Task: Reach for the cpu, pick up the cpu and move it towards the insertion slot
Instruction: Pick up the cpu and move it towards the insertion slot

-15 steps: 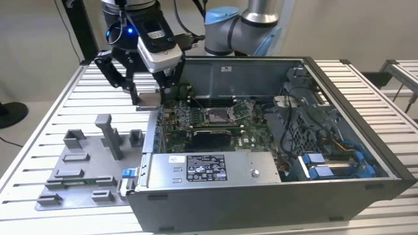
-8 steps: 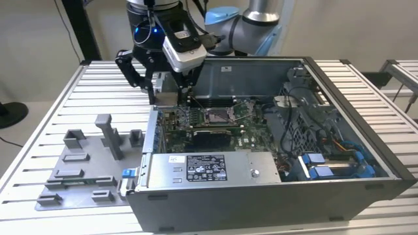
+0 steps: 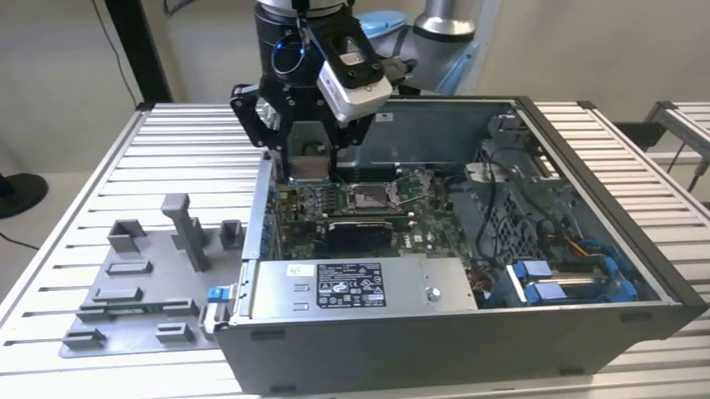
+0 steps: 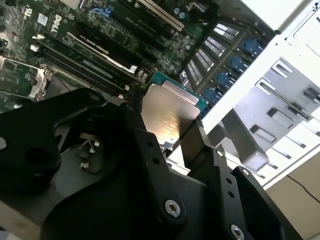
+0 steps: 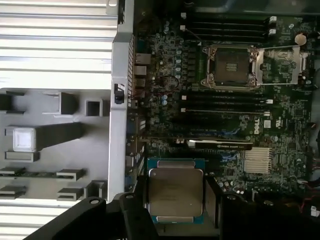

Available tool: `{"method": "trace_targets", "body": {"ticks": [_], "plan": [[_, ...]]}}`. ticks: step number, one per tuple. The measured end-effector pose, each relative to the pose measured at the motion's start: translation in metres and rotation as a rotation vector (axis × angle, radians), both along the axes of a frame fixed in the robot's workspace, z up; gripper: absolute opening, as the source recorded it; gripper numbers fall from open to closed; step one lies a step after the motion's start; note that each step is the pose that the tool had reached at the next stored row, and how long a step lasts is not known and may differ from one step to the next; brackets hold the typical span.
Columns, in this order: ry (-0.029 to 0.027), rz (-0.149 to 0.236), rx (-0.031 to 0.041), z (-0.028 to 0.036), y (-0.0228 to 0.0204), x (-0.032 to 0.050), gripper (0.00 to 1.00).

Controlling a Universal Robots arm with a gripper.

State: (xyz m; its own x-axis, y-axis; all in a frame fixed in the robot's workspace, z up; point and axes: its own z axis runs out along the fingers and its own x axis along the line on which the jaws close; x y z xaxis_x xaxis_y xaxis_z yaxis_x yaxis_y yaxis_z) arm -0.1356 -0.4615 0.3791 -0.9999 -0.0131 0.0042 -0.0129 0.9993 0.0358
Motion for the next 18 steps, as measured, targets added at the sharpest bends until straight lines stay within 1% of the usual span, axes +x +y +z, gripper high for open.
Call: {"method": "trace_targets", "body": {"ticks": [9, 18], "plan": [[-0.0001, 0.000, 0.0001, 0.0000, 0.0000, 0.0327, 0.00], [0.0000, 0.000, 0.0000, 0.0000, 0.0000, 0.0621, 0.00]]}}
